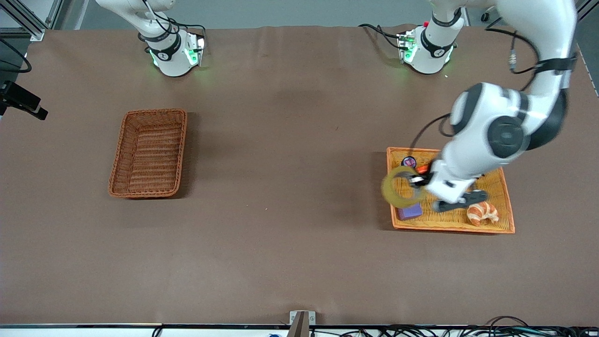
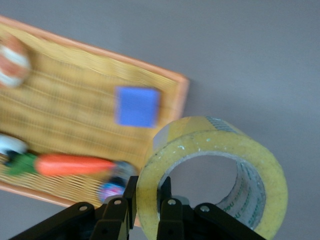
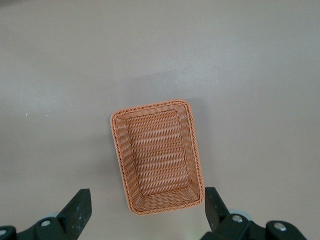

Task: Move tape to another basket
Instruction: 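Lift the tape roll and carry it toward the table's middle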

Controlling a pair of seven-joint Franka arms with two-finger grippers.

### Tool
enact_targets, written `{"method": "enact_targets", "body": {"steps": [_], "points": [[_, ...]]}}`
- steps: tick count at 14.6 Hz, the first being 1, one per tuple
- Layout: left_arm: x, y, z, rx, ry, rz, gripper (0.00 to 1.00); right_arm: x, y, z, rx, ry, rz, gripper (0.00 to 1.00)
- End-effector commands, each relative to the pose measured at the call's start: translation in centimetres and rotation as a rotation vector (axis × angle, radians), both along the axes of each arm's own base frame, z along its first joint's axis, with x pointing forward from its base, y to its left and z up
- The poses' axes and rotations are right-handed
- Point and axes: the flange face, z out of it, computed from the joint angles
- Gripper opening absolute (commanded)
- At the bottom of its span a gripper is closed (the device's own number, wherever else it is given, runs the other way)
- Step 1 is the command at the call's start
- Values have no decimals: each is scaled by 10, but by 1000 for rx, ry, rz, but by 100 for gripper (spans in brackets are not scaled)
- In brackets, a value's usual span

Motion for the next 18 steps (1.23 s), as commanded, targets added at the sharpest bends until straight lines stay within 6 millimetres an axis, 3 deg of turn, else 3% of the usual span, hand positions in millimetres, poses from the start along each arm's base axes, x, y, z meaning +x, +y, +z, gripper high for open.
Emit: {"method": "enact_targets", "body": {"steps": [1, 3, 8, 9, 15, 16, 17, 18], "points": [[4, -84, -35, 9, 37, 103, 0, -2, 1, 1, 13, 1, -13, 100], [-20, -155, -66, 17, 59, 45, 0, -2, 1, 1, 15, 1, -14, 100], [-65, -262, -124, -53, -12, 49, 0, -1, 1, 0, 15, 2, -13, 100], [-75, -277, -137, -66, -18, 49, 0, -1, 1, 0, 15, 2, -13, 100], [-112, -321, -191, -116, -42, 4, 7, -1, 1, 0, 13, 2, -13, 100], [-115, -323, -193, -109, -44, -3, 17, -2, 1, 0, 15, 4, -14, 100], [-114, -321, -192, -97, -47, -4, 41, -2, 1, 0, 15, 4, -13, 100], [-113, -320, -187, -97, -53, 2, 99, -2, 1, 0, 15, 4, -14, 100]]}}
